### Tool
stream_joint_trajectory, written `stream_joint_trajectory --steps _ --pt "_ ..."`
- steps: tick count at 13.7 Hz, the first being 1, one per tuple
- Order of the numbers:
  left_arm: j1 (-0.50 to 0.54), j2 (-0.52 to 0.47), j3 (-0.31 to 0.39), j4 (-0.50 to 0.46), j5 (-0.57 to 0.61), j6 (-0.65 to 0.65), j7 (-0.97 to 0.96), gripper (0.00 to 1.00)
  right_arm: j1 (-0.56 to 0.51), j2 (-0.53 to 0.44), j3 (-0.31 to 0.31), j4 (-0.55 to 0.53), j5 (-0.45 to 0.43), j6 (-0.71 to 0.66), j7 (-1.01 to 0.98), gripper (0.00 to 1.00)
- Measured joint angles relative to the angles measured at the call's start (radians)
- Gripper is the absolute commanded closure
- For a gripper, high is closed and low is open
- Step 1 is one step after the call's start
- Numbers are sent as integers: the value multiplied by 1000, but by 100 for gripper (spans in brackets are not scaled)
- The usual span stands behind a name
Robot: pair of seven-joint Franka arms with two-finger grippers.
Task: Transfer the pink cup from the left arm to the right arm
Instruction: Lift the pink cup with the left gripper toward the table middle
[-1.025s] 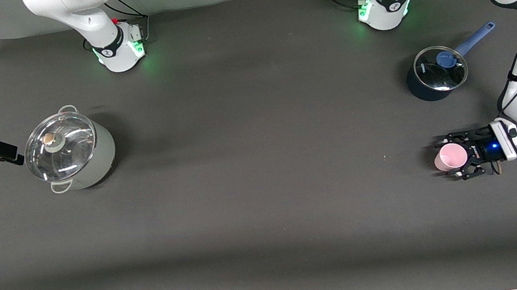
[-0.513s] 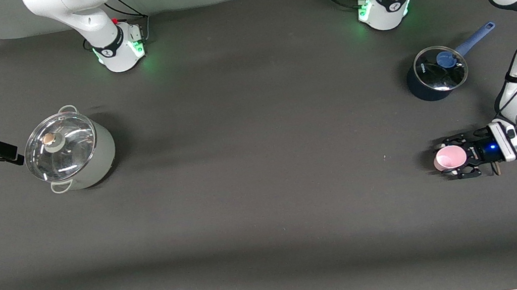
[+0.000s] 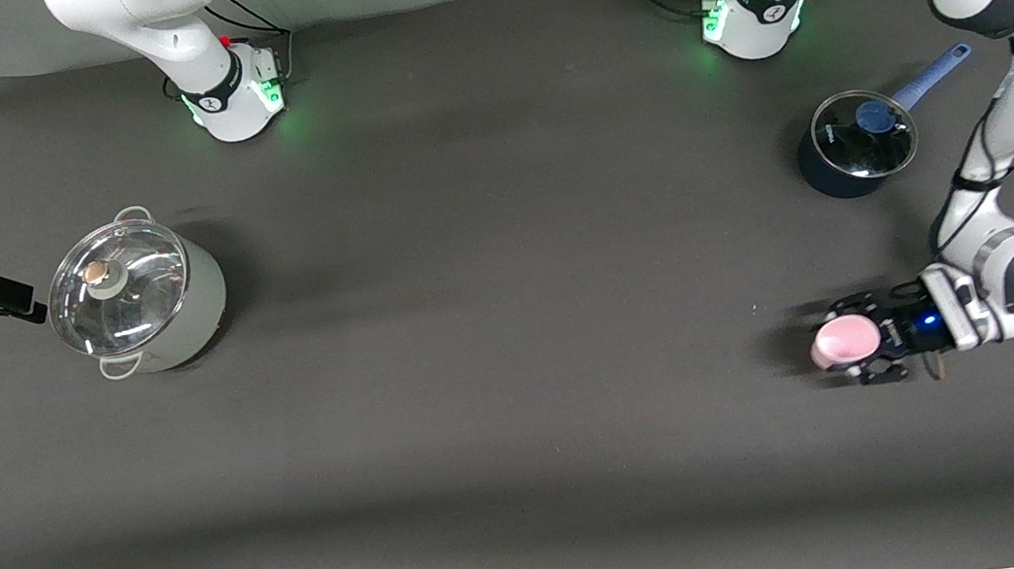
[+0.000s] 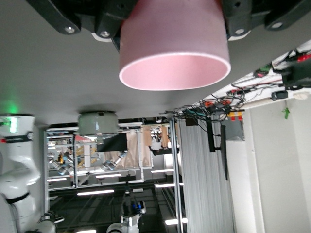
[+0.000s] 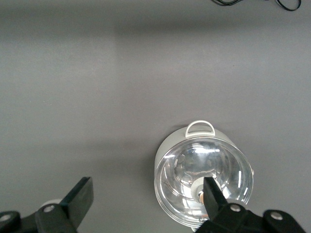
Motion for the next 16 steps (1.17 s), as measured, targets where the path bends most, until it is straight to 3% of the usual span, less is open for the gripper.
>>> stream_joint_trajectory --steps 3,7,9,16 --pt "-46 0 -92 4 -67 156 -9 100 1 -2 0 0 0 0 -5 0" --pt "-50 -2 -359 11 -77 535 -69 100 2 -3 0 0 0 0 23 0" --pt "-65 -5 -471 18 -77 702 -124 100 3 -8 2 1 0 0 146 0" --pt "-263 -18 -628 158 -78 1071 -330 100 9 -33 9 31 3 -23 699 0"
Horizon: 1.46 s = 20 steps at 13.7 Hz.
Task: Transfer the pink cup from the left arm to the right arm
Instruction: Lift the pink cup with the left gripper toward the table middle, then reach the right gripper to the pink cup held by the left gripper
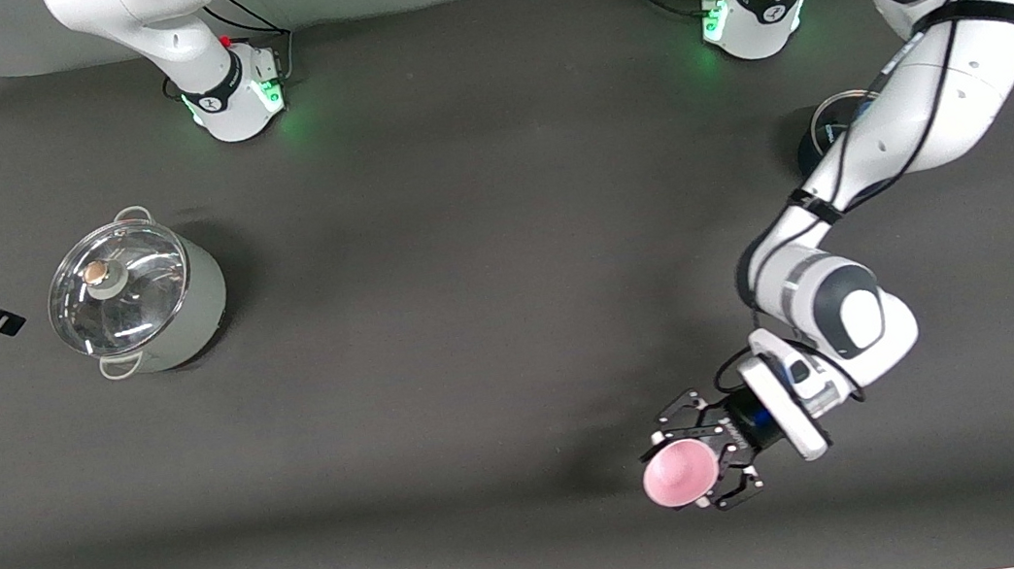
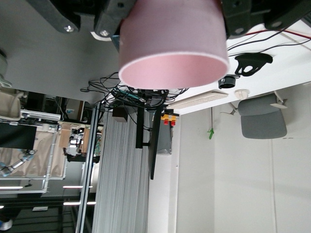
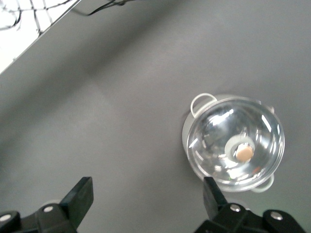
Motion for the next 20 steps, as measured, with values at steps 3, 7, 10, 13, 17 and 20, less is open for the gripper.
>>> stream_joint_trajectory --steps 3,7,10,13,17,20 --pt "-87 -19 -59 46 0 194 -52 100 22 0 1 1 1 -2 149 0" --pt "-278 -39 -72 145 0 447 -84 100 28 0 0 1 1 -2 162 0" --pt "-463 -42 -66 250 2 616 -134 100 28 0 0 1 1 -2 163 0" --pt "-571 -49 -64 312 2 711 -147 100 28 0 0 1 1 -2 163 0" --pt "-656 -52 -60 354 11 780 -147 100 29 0 1 12 1 -45 156 0" --pt "-686 -54 -54 375 14 797 -148 100 61 1 2 50 41 -83 156 0"
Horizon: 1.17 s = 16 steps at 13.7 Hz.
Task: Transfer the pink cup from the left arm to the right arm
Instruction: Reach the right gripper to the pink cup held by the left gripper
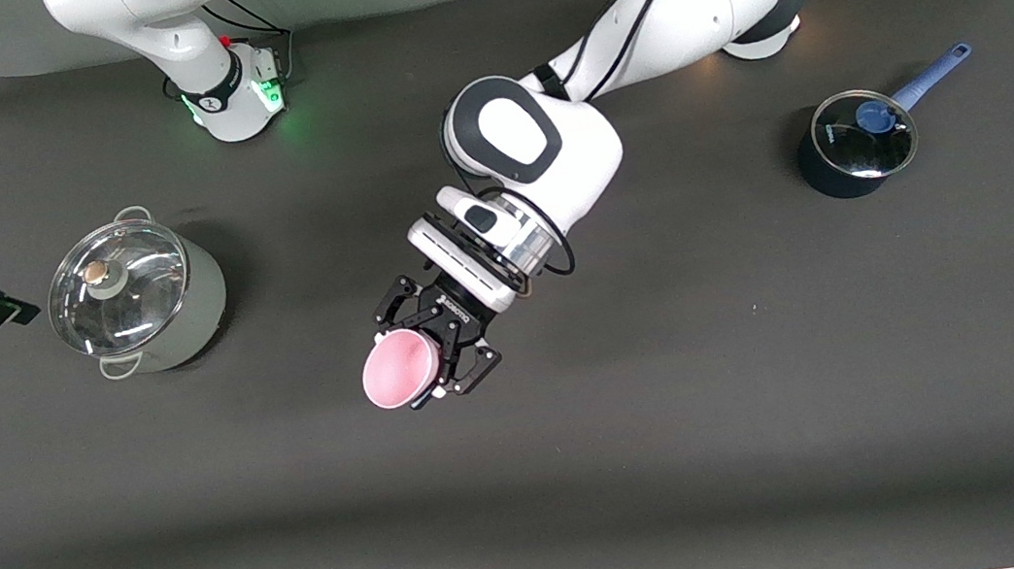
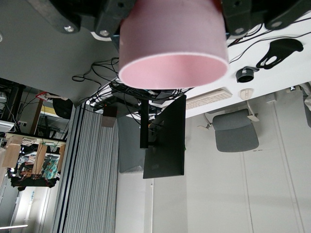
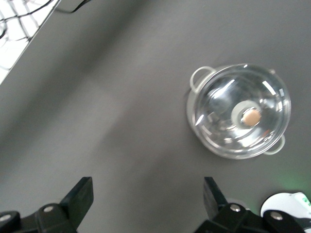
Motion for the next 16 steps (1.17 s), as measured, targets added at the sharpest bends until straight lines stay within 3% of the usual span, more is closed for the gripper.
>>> stream_joint_trajectory --steps 7,13,16 --pt "-22 -6 23 13 0 6 -4 100 157 117 7 223 200 -56 254 0" --pt "-33 -7 28 20 0 8 -6 100 279 302 14 452 214 -54 458 0" --pt "-33 -7 29 22 0 9 -7 100 336 364 15 504 183 -54 474 0"
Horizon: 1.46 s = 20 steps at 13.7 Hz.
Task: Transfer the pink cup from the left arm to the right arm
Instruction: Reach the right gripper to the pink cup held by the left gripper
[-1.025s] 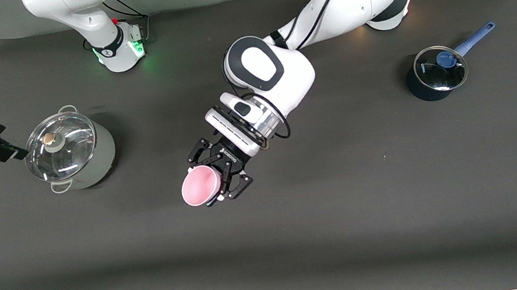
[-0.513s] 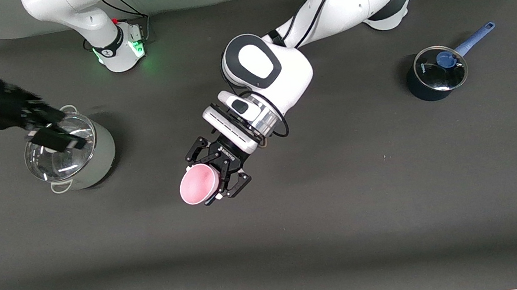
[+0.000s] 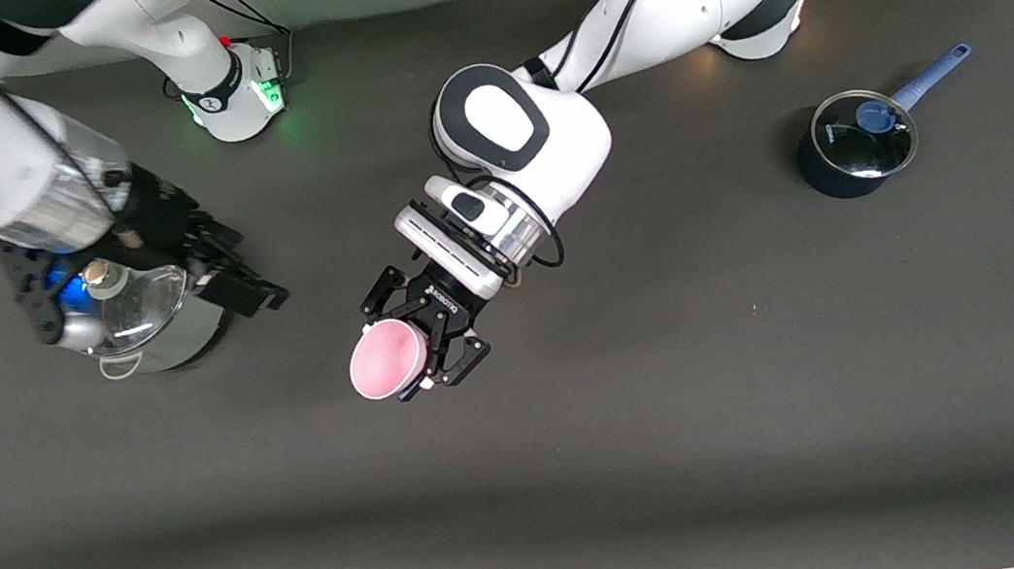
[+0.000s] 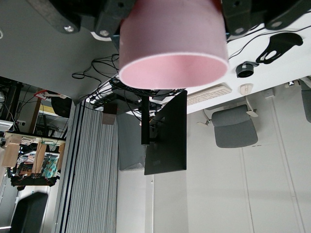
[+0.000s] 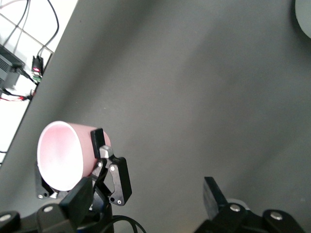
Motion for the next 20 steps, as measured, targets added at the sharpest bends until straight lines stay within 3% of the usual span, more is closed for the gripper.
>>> stream_joint_trajectory --steps 4,15,18,20 --pt "0 0 1 2 0 0 0 100 60 53 0 30 -22 46 13 0" --pt "-2 0 12 5 0 0 -1 100 45 155 -6 36 -23 235 13 1" --pt "-3 0 12 5 0 0 -2 100 47 158 -5 38 -17 236 13 2" --pt "-3 0 12 6 0 0 -2 100 47 158 -5 40 -15 236 13 8"
